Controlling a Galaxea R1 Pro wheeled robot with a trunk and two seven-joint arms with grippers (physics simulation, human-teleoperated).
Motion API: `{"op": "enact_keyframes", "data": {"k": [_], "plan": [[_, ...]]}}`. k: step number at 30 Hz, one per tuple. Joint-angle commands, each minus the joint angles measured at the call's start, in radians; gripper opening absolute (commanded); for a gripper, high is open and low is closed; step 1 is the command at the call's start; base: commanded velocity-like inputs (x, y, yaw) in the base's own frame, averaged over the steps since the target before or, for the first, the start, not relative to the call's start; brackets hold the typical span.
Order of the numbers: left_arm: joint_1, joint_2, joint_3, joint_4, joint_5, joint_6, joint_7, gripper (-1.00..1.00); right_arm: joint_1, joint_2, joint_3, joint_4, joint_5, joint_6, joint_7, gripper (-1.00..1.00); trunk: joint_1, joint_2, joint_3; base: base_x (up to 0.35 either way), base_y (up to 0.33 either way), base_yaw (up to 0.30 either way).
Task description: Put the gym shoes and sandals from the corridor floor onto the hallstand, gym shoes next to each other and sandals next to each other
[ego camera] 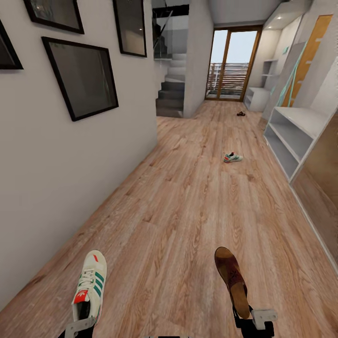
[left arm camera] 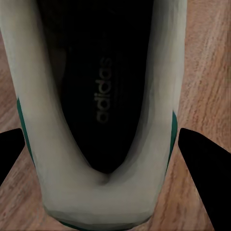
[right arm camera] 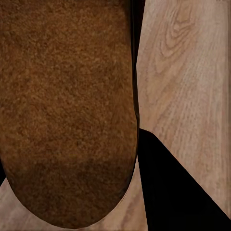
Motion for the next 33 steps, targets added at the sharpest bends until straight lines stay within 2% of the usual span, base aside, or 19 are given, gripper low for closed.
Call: {"op": "enact_keyframes", "data": {"k": [1, 25, 33], "plan": [[0.0, 0.0, 0.003, 0.001, 0.01, -0.001, -0.011, -1.0, 0.0, 0.0, -0.002, 0.001, 0.0, -0.002, 0.001, -1.0, 0.0, 0.0, 0.001, 0.248, 0.0, -0.072], [0.0, -0.002, 0.003, 0.002, 0.009, -0.001, -0.011, -1.0, 0.0, 0.0, -0.002, -0.001, -0.001, -0.001, 0.001, -1.0, 0.0, 0.0, 0.038, 0.331, 0.0, -0.072], [0.0, -0.002, 0.003, 0.002, 0.009, 0.0, -0.011, -1.0, 0.0, 0.0, -0.002, -0.001, 0.001, -0.001, 0.001, -1.0, 0.0, 0.0, 0.041, 0.34, 0.0, -0.026]]}}
